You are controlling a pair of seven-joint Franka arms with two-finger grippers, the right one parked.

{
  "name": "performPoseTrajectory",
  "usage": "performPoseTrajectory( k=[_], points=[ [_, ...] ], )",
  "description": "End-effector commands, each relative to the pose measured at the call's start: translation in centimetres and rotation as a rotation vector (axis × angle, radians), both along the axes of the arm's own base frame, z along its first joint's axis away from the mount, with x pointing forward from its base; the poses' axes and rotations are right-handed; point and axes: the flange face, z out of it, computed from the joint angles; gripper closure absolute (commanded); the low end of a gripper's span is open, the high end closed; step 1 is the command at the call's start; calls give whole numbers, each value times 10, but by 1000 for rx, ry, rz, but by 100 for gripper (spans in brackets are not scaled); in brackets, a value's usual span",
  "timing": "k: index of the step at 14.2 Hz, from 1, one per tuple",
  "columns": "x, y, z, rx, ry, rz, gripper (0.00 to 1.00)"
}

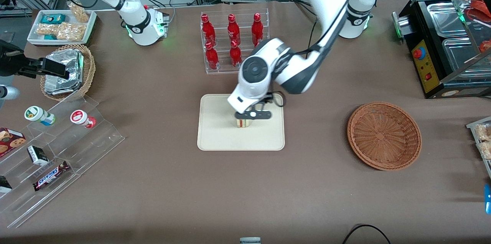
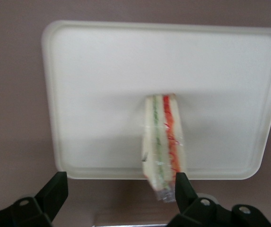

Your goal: Place sandwich from basket to tray

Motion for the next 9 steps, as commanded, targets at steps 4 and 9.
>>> performPoseTrajectory(
  k=[4,9],
  points=[
    [17,164,113,73,131,-44,0],
    [14,311,196,62,191,-30,0]
  ],
)
